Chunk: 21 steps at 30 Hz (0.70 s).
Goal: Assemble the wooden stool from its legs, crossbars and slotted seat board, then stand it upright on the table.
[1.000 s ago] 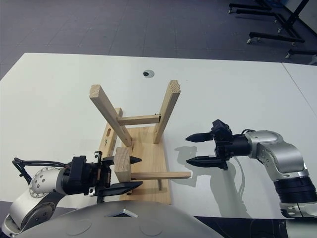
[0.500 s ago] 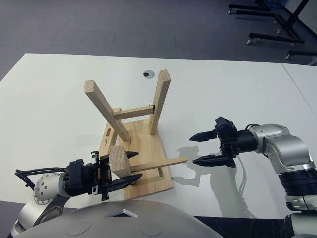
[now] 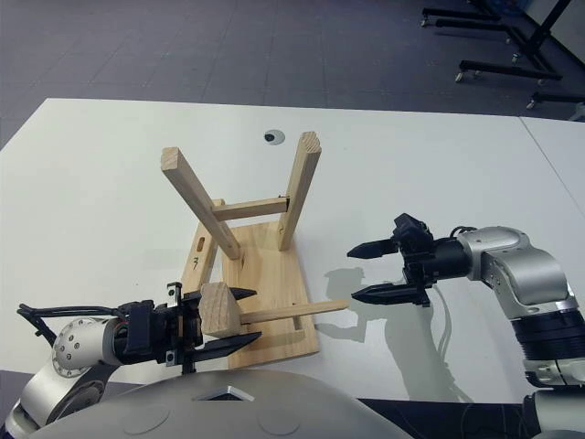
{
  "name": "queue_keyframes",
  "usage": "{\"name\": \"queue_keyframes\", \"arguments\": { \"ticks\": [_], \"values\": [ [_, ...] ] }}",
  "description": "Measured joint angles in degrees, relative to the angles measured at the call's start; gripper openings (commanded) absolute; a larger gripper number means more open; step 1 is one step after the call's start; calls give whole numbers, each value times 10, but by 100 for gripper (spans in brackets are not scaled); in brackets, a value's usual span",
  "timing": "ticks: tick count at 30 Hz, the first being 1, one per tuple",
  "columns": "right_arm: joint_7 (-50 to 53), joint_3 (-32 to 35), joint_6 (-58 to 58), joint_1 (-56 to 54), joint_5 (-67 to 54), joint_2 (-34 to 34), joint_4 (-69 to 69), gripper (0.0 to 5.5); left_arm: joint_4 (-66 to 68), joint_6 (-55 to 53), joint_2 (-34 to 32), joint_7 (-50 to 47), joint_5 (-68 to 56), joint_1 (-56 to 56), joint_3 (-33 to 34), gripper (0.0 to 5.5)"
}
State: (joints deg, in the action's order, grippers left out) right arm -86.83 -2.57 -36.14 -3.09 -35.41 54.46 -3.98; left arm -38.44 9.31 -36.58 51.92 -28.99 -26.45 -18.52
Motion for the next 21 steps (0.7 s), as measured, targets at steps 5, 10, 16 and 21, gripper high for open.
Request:
{"name": "queue_keyframes", "arguments": {
  "ticks": [5, 10, 16, 21],
  "values": [
    [4, 0, 1, 3, 0, -5, -1, 535, 30, 30, 3, -3, -5, 7, 3, 204],
    [4, 0, 6, 5, 0, -5, -3, 535, 107, 21, -7, -8, 50, 15, 12, 267],
    [7, 0, 11, 5, 0, -11, -2, 535, 133, 3, -15, -5, 79, 13, 10, 352],
    [14, 1, 12, 11, 0, -15, -2, 535, 139, 3, -15, -2, 81, 23, 16, 437]
  ]
}}
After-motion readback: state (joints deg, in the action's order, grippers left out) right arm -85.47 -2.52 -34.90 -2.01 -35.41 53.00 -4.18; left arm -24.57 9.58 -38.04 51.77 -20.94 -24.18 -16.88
